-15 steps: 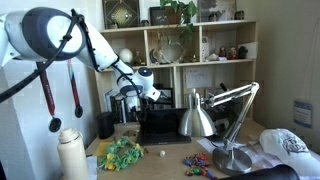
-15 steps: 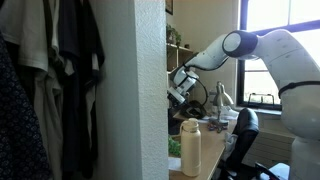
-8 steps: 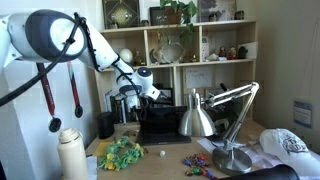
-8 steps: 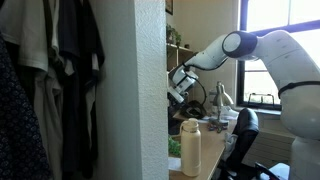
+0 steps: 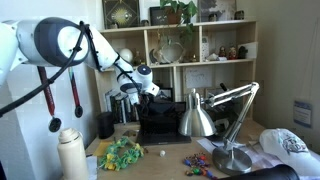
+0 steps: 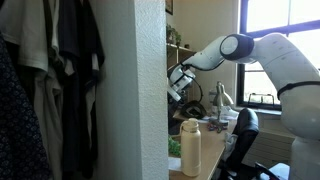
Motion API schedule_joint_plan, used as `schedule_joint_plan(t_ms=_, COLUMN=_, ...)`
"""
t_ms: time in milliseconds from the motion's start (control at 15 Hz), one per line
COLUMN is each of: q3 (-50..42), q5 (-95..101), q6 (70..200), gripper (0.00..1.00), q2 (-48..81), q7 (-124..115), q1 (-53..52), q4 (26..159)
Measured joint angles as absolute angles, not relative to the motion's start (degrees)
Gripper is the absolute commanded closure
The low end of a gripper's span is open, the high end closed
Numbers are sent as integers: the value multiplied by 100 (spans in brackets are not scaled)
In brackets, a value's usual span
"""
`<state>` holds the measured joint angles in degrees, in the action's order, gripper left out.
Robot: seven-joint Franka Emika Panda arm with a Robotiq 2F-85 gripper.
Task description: Open the laptop
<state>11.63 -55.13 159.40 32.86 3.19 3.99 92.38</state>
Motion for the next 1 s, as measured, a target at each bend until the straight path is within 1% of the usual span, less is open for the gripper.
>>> schedule_joint_plan(t_ms=1000, q3=1180, q5=-4842, q6=15923, gripper=0, q2=4050, q7=287, q1=75, q4=8083)
